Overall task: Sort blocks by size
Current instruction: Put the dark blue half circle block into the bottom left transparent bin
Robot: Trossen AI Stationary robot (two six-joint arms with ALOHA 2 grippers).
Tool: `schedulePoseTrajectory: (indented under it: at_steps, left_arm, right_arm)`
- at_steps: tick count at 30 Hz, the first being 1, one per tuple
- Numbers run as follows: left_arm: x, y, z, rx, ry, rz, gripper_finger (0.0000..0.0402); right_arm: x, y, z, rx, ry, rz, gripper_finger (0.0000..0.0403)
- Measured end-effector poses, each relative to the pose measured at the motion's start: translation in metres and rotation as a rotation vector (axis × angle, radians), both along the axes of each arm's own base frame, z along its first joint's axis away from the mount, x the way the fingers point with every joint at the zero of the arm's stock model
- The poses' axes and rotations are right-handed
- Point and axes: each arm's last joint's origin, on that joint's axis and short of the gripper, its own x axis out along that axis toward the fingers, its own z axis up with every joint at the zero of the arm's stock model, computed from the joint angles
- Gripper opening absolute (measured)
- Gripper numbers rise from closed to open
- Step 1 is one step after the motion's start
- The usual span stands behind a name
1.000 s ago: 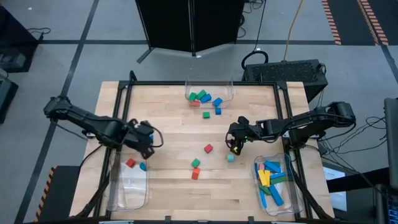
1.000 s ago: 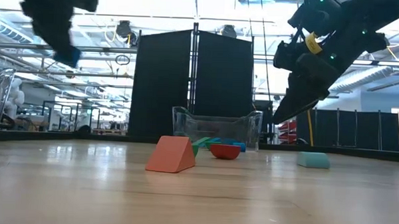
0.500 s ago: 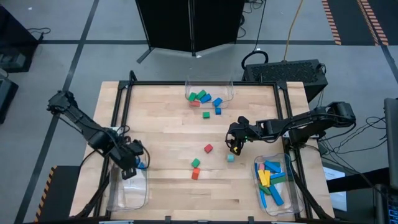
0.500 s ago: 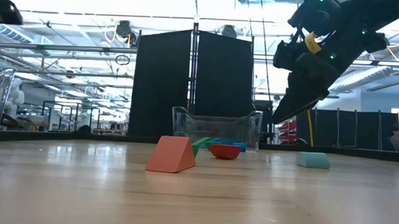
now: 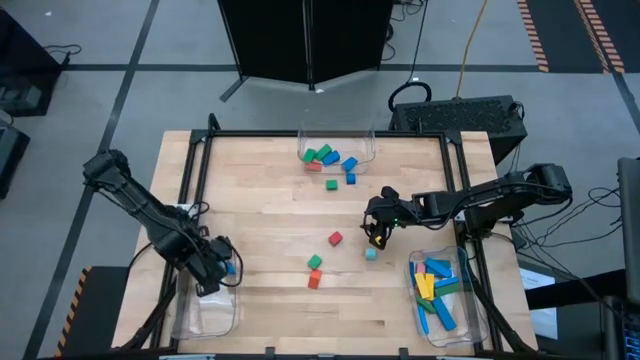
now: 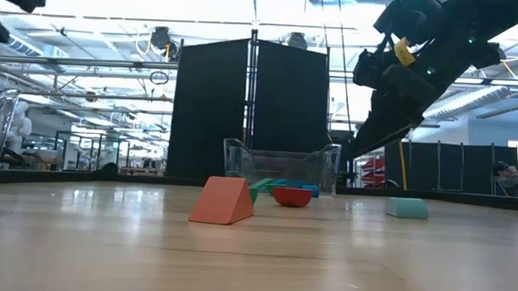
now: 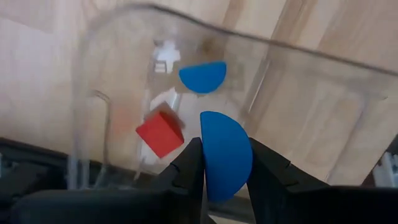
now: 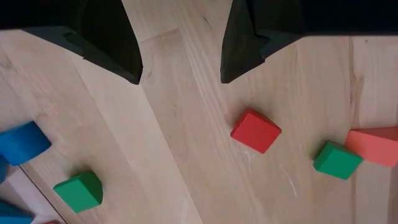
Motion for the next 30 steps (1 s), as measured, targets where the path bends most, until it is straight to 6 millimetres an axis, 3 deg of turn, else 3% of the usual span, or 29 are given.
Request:
schedulePoseTrajectory:
  at_steps: [12,20,30]
  left_arm:
    - [0.004,-0.006,-0.046,0.105,0.167,-0.04,0.0093]
    - [0.006,-0.007,-0.057,0.121,0.149,-0.065,0.0097]
    - [0.01,-0.008,-0.058,0.125,0.092,-0.087,0.0175]
  right_arm:
    - [0.003,0.0,0.003,0.003,-0.048,0.001,0.021]
    - [0.003,0.0,0.003,-0.012,-0.044,0.015,0.021]
    - [0.004,0.0,0.004,-0.007,-0.051,0.01,0.021]
